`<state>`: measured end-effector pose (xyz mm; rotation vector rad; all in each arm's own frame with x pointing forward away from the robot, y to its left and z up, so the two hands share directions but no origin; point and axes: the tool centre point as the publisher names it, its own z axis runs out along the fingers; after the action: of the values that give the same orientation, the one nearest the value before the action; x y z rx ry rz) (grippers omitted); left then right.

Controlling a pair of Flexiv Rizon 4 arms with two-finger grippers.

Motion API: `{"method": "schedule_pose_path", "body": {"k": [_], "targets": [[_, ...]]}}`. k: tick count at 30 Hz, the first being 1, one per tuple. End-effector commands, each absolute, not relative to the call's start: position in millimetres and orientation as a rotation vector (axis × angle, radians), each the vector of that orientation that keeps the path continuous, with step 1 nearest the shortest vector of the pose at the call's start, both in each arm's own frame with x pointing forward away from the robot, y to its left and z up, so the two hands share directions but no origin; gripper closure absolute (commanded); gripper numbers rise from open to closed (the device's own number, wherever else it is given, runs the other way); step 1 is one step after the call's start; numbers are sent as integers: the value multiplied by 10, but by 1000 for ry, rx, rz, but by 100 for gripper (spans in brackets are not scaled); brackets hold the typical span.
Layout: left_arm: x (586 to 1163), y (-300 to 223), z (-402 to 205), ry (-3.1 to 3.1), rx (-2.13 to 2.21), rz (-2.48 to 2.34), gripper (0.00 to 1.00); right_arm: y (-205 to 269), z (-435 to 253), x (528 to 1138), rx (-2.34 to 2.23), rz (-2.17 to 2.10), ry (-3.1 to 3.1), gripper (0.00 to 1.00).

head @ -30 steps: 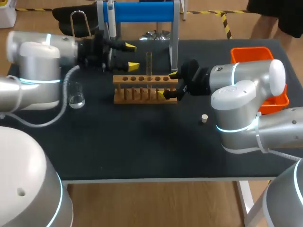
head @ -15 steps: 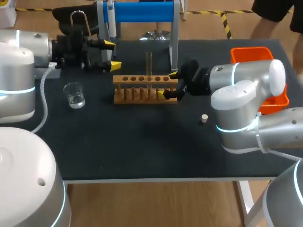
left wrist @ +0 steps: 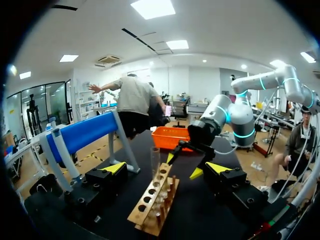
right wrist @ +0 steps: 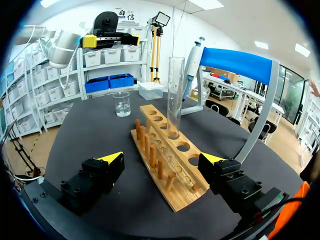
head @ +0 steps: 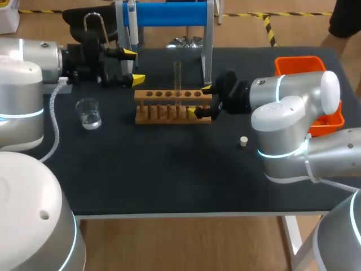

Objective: Invert the test tube, pick up the pipette, mount the tip to pipette, aspirate from beaker and dispense into the tube, eject the tip, return the pipette, and cap with the stopper.

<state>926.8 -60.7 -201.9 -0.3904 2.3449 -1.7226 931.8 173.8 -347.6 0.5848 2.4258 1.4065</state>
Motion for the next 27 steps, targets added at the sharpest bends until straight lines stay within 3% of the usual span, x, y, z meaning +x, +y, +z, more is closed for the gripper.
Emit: {"method": "schedule_pose_path", "body": {"k": [1, 13, 27], "targets": [[9187, -184, -1940, 2300, -498, -1630, 0, 1739, -3479, 9315, 585, 1407, 2425, 0], [9107, 1390, -1931, 2078, -937, -1268, 0, 1739, -3479, 9315, 585, 1407, 2425, 0], [9393, 2268, -2235, 1898, -1239, -1075, 0, 1739, -3479, 9315, 585, 1407, 2425, 0]]}}
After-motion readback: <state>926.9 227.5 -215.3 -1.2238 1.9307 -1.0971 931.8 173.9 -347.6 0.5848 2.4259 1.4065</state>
